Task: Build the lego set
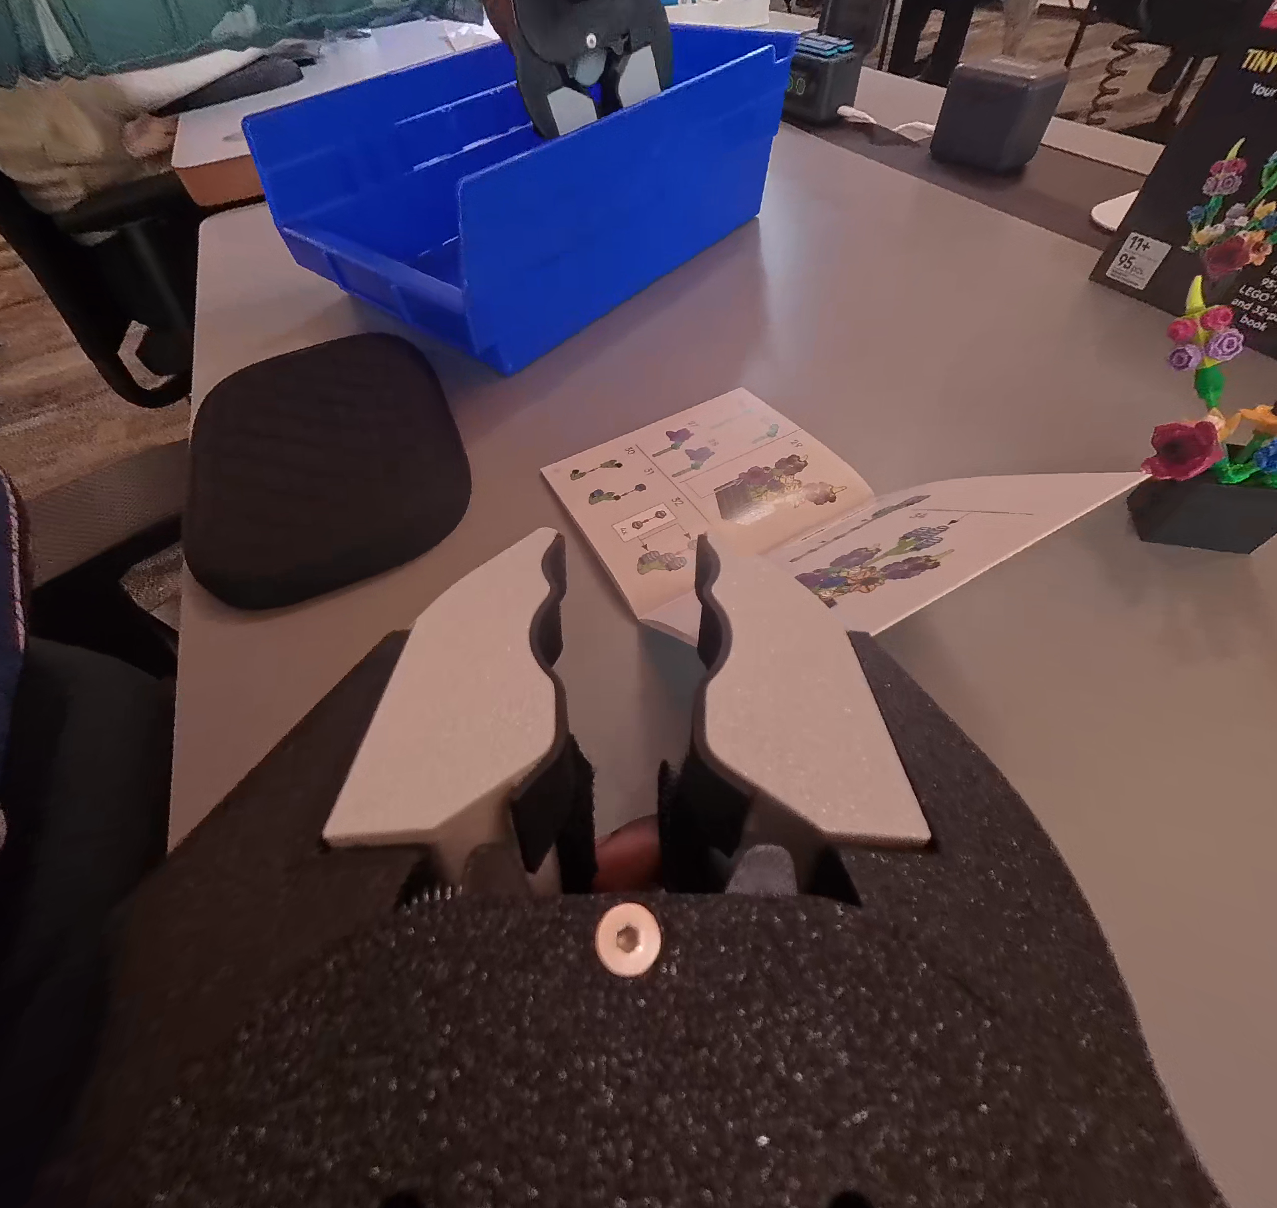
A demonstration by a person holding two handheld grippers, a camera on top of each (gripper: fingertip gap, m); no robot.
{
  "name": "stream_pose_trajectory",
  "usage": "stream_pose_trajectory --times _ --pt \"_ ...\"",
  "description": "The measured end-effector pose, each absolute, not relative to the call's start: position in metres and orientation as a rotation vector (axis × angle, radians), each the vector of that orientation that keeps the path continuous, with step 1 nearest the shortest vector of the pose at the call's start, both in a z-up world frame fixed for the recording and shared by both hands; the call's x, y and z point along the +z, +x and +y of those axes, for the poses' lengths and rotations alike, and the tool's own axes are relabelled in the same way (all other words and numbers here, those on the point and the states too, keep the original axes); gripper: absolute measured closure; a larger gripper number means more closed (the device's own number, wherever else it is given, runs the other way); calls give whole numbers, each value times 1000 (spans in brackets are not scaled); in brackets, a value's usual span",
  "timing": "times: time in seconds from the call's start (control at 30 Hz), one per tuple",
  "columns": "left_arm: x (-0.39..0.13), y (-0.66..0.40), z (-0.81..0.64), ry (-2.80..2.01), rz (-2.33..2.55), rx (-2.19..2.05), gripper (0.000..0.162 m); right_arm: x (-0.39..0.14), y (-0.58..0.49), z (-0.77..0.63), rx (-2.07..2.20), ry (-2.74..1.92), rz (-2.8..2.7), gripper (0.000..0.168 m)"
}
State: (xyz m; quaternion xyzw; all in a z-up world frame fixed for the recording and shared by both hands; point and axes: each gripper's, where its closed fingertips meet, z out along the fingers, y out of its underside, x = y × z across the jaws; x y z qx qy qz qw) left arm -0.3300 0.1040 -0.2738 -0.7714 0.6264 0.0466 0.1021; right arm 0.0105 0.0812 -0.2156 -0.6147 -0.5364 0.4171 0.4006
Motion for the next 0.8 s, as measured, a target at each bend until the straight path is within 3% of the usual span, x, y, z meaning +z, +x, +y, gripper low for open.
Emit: stream_pose_trajectory --times 0.53,0.67,0.8 --pt "-278 -334 103 -2418 1746 160 150 -215 11 85 1093 -1577 -1326 132" --pt "-237 -332 110 -2327 1374 338 150 -213 11 85 1109 -1569 -1315 132" --pt "-160 -274 102 -1970 876 317 150 -199 2 85 1185 -1570 -1230 134"
